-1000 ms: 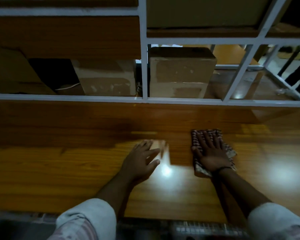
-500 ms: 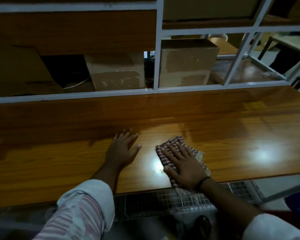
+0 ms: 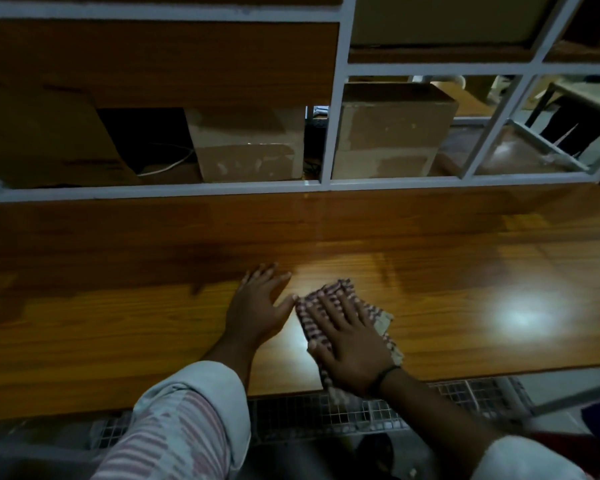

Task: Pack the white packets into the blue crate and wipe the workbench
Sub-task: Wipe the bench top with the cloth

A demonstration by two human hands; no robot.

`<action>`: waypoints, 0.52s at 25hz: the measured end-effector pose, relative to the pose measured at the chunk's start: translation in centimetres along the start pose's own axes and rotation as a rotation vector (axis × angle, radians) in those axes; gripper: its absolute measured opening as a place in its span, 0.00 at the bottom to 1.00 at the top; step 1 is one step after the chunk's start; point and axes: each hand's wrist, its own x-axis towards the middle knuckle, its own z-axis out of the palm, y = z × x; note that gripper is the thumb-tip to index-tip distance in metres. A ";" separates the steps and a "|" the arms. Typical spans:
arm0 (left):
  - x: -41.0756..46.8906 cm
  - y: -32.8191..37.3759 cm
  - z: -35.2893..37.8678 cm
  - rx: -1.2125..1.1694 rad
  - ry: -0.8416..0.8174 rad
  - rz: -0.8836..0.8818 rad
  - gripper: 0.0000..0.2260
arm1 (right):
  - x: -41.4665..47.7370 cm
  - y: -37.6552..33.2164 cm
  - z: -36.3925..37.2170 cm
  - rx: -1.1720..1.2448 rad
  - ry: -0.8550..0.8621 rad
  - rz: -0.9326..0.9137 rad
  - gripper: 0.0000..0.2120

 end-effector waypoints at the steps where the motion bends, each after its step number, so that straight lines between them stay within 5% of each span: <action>1: 0.0 0.1 0.1 0.000 0.000 -0.001 0.27 | -0.8 0.3 -0.3 0.016 -0.006 -0.063 0.30; 3: 0.0 0.1 0.1 0.009 0.006 -0.010 0.27 | -0.4 3.3 -0.7 -0.004 0.017 -0.068 0.30; 10: -0.2 1.1 -0.4 -0.003 0.009 -0.025 0.25 | 11.1 13.9 -3.4 0.043 0.016 0.414 0.36; 13: 0.2 1.2 -0.6 0.008 0.000 -0.033 0.25 | 14.5 10.8 -3.0 0.019 -0.008 0.323 0.35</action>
